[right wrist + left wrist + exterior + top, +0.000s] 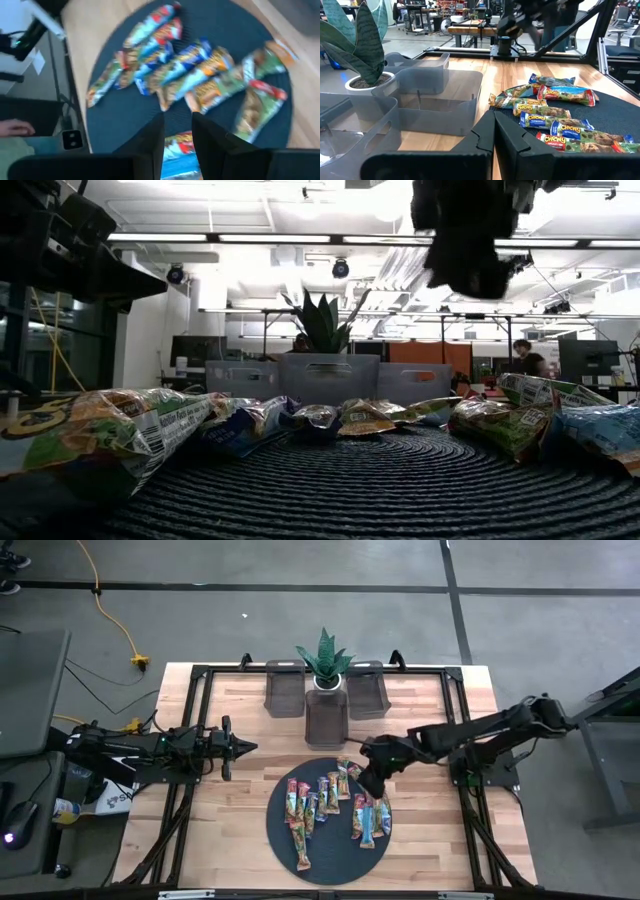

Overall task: Pick and place Granola Bars by type
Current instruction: Put the red granola bar into the right black bin

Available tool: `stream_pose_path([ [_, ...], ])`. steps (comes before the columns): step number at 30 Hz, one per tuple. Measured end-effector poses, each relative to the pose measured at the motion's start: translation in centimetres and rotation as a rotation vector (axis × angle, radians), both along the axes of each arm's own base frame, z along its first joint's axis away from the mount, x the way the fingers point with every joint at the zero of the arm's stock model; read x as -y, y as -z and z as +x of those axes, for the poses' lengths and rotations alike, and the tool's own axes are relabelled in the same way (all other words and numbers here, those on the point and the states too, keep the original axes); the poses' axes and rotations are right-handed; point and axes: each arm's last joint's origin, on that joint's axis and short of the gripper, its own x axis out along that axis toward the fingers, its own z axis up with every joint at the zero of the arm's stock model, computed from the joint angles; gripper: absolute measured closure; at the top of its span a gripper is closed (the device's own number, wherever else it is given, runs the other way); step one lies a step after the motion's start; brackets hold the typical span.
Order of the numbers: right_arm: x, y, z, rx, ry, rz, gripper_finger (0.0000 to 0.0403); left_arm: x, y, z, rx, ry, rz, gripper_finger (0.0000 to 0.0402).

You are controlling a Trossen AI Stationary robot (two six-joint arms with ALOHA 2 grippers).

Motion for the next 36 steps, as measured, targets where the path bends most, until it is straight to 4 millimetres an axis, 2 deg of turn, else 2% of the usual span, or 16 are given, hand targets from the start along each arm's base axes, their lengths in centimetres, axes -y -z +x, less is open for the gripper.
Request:
stream_pose_path([
  [4, -0.6, -2.7, 0.5, 0.060, 0.003, -0.084, 0.0321, 0.0, 0.0, 0.0, -0.001, 0.000, 0.000, 0.0400],
  [8, -0.6, -5.4, 0.6, 0.025, 0.043, -0.169, 0.0320, 0.0, 0.0, 0.0, -0.001, 0.000, 0.000, 0.0400],
  [14, -0.6, -8.2, 1.7, -0.214, 0.100, -0.246, 0.0320, 0.0, 0.0, 0.0, 0.000, 0.000, 0.000, 0.0400],
  [18, -0.8, -9.0, 3.3, -0.385, 0.128, -0.281, 0.0320, 0.0, 0.0, 0.0, 0.000, 0.000, 0.000, 0.0400],
  [22, -1.1, -8.1, 5.1, -0.520, 0.123, -0.315, 0.0320, 0.0, 0.0, 0.0, -0.001, 0.000, 0.000, 0.0400],
  [27, -1.5, -5.0, 6.6, -0.630, 0.157, -0.301, 0.0320, 0.0, 0.0, 0.0, 0.000, 0.000, 0.000, 0.0400],
  [36, -1.5, 0.2, 6.1, -0.736, 0.245, -0.251, 0.0320, 0.0, 0.0, 0.0, 0.000, 0.000, 0.000, 0.0400],
])
